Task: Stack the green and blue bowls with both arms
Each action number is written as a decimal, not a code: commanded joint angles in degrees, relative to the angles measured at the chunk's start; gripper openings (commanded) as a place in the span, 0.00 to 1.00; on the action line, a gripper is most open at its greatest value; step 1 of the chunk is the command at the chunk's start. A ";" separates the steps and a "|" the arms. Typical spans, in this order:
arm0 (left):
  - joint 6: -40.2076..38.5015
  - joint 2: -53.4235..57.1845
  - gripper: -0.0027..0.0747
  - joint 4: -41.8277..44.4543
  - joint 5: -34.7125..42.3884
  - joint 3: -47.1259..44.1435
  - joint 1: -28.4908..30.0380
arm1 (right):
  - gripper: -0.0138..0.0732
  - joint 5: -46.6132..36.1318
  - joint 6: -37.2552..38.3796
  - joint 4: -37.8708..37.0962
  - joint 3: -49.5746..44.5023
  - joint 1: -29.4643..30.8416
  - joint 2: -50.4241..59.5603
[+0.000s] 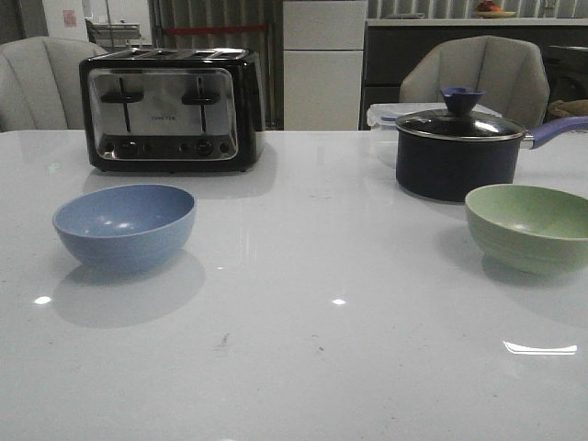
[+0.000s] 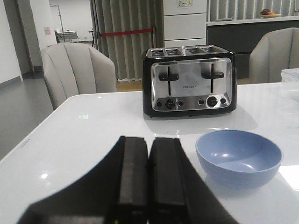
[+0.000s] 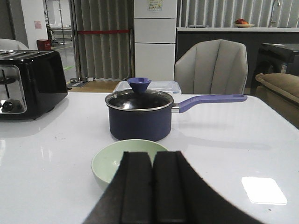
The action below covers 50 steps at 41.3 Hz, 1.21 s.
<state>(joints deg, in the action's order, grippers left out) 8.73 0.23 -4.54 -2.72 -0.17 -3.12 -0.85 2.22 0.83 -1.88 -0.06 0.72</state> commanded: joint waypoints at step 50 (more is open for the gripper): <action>-0.49 0.25 0.15 -1.81 4.49 12.74 -0.09 | 0.19 2.84 -0.35 0.04 14.44 -0.11 0.55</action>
<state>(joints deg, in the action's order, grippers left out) 8.73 0.23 -5.69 -1.38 5.97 -3.12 3.94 2.22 0.83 6.67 -0.06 0.72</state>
